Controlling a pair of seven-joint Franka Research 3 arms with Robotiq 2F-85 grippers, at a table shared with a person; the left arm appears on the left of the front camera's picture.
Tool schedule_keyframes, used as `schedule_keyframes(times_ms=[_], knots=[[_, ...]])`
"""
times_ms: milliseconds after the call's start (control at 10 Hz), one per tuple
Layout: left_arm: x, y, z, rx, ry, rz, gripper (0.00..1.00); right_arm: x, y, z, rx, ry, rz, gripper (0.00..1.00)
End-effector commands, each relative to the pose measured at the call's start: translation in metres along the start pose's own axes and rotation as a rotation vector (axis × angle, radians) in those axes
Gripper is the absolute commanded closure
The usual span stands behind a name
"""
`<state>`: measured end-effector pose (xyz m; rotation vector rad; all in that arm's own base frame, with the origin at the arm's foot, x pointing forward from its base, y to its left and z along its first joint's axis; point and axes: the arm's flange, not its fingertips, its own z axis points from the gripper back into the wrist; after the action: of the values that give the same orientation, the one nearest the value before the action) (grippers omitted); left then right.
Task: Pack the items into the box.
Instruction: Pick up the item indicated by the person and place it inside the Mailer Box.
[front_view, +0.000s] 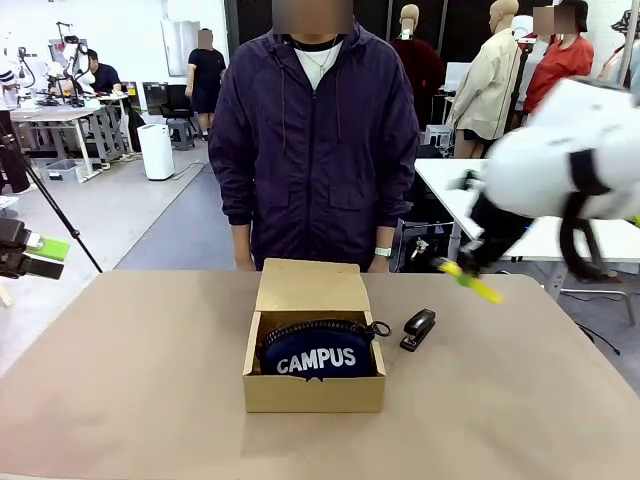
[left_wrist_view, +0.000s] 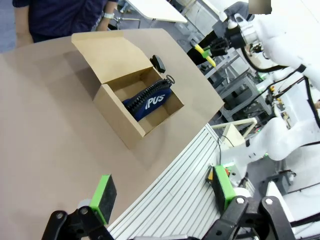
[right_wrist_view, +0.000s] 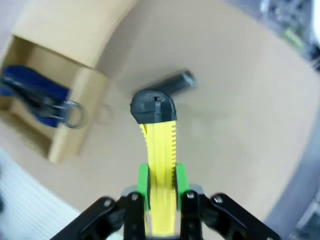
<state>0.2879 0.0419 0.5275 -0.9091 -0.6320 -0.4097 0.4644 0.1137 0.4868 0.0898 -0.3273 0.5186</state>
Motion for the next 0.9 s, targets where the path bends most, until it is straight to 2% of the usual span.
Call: schedule_keyframes(times_ms=[0,200,300,500,600,700,800], knots=[[0.000,0.001,0.002,-0.006,0.000,-0.014,0.00,0.063,0.037,-0.022,0.110,-0.056,0.328,1.00],[0.000,0.001,0.002,-0.006,0.000,-0.014,0.00,0.100,0.102,-0.033,0.182,-0.130,0.636,1.00],[0.000,0.001,0.002,-0.006,0.000,-0.014,0.00,0.110,0.139,-0.037,0.219,-0.135,0.804,1.00],[0.000,0.001,0.002,-0.006,0.000,-0.014,0.00,0.107,0.196,-0.047,0.300,-0.140,1.026,1.00],[0.000,0.001,0.002,-0.006,0.000,-0.014,0.00,0.101,0.212,-0.050,0.256,-0.149,1.070,1.00],[0.000,0.001,0.002,-0.006,0.000,-0.014,0.00,0.094,0.223,-0.059,0.266,-0.141,1.110,1.00],[0.000,0.001,0.002,-0.006,0.000,-0.014,0.00,0.086,0.230,-0.068,0.256,-0.065,1.106,1.00]])
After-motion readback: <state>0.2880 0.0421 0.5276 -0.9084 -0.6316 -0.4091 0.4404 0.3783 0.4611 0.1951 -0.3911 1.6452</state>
